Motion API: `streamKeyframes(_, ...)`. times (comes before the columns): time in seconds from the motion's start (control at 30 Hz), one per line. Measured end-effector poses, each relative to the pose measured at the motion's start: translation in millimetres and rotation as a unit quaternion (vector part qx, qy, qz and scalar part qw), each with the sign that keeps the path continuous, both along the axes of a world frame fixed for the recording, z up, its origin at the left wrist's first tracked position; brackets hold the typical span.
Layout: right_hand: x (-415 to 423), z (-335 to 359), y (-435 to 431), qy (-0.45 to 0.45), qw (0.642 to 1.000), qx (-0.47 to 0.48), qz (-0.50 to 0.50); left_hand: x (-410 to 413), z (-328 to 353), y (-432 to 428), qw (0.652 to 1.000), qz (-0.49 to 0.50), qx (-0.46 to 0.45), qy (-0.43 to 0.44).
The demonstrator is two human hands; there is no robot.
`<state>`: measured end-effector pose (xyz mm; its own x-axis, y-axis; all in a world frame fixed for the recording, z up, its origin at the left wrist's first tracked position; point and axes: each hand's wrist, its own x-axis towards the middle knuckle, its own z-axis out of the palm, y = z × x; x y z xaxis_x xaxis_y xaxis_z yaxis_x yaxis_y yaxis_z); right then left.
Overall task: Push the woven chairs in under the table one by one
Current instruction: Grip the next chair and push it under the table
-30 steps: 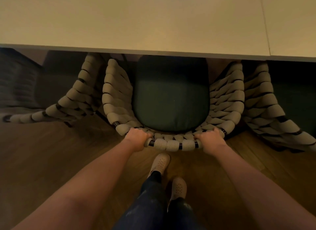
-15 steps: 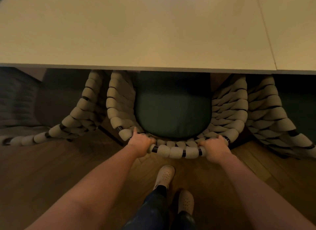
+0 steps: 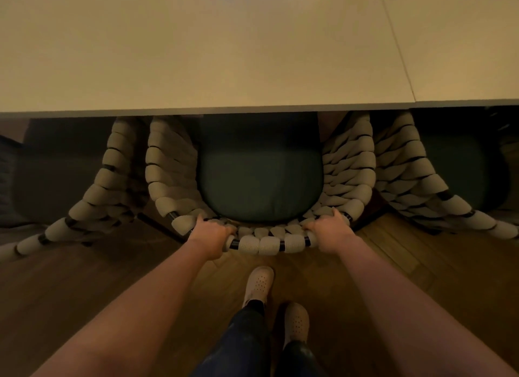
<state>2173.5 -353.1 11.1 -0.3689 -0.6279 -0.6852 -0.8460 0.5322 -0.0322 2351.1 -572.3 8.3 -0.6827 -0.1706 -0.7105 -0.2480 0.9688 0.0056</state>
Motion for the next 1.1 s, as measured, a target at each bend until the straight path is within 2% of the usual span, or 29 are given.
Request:
streamKeyframes(0.2, 0.0, 8.9, 12.1, -0.043, 0.997, -0.053, -0.031, -21.4, 9.8, 8.2, 0.995, 0.011, 0.040, -0.092)
streamKeyframes(0.3, -3.9, 21.6, 30.0, -0.061, 0.984, -0.135, -0.099, -60.6, 16.4, 49.4, 0.996, 0.016, 0.092, -0.005)
streamKeyframes(0.47, -31.9, 44.8, 89.0, -0.005, 0.953, -0.228, -0.198, -141.3, 33.1, 141.0, 0.978, -0.059, 0.135, 0.146)
streamKeyframes(0.53, -49.0, 50.2, 130.0, 0.014, 0.939, -0.225, -0.258, -167.6, 41.2, 177.1, 0.975, -0.094, 0.113, 0.170)
streamKeyframes(0.63, -71.8, 51.2, 202.1, 0.036, 0.920, -0.206, -0.332, -201.2, 48.5, 230.3, 0.972, -0.165, 0.052, 0.162)
streamKeyframes(0.77, -101.6, 51.8, 317.8, 0.026, 0.913, -0.161, -0.375, -249.2, 50.7, 313.3, 0.966, -0.220, 0.007, 0.136)
streamKeyframes(0.97, -162.8, 65.7, 488.6, 0.046, 0.901, -0.130, -0.412, -314.3, 50.7, 443.0, 0.960, -0.240, -0.013, 0.142)
streamKeyframes(1.1, -209.0, 75.9, 587.7, 0.069, 0.897, -0.102, -0.425, -359.7, 56.0, 531.8, 0.962, -0.228, 0.010, 0.153)
